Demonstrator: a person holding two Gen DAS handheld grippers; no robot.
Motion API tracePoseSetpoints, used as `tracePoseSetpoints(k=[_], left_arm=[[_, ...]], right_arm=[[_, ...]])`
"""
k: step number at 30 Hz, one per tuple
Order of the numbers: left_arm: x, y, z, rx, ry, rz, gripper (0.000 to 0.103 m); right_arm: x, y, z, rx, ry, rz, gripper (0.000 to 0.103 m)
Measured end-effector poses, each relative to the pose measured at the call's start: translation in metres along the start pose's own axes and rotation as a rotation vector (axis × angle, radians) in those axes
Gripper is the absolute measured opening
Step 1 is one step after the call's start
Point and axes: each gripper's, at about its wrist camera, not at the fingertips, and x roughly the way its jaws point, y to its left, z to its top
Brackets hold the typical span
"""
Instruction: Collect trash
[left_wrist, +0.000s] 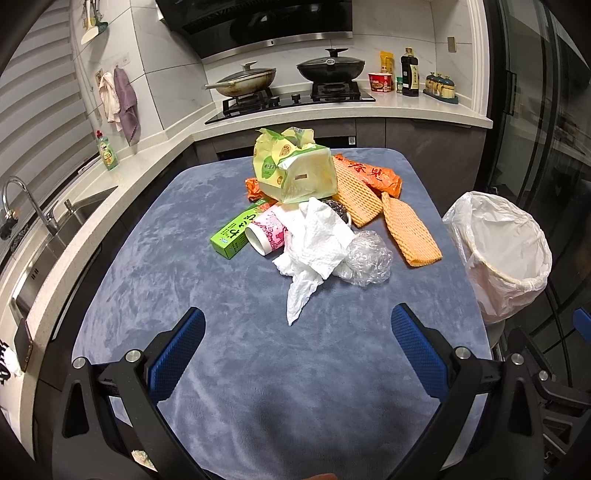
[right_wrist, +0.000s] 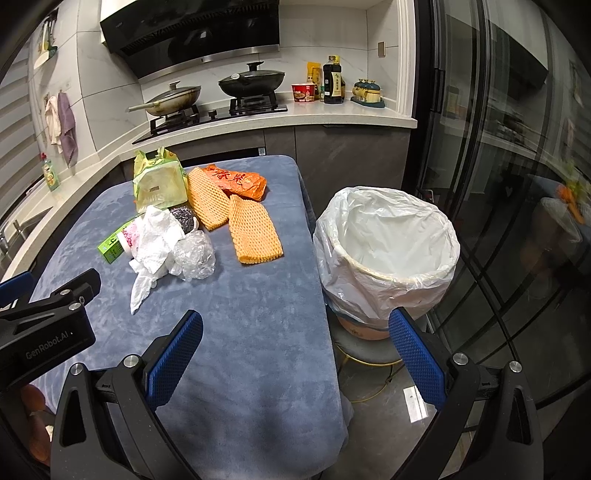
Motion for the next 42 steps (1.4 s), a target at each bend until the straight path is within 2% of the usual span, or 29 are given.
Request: tracePoseSetpoints(k=[8,17,23,28,36,38,42], left_arm=[[0.013,0.008,0.005,-0.021,0.018,0.008,0.096],[0.037,0.026,0.007,-0.044,0.001,0.041,0.096],[0.052,0.035,0.012,-0.063,-0.012,0.034,0.096],[0.074,0.038,0.018,-0.056,0.025,0.008,0.096],[0.111,0.052,0.023,-0.072,0.064,-0.013,0.096],[0.116,0.054,0.025,-0.069,0.064,-0.024,0.096],[0.127,0.053,0.031,-0.062,0.050,-0.047,0.096]], right_arm=[[0.011,0.005,0.004,-0.003,0.011,-0.002,0.097],[0.036,0.022,0.012,-0.017,0.009,0.003,0.096],[0.059,0.035,0.028,-0.025,-0.019,0.013,0.096],[0.100,0.045,0.050,-0.016,-0.012,0.019,0.096],[0.163,0.057,0.067,0.011,0.046,0.021,0.083],[0.181,0.061,0.069,0.012,0.075,0.021,0.073],[0.207,0.064,0.070,0.019,0.129,0.036,0.062]])
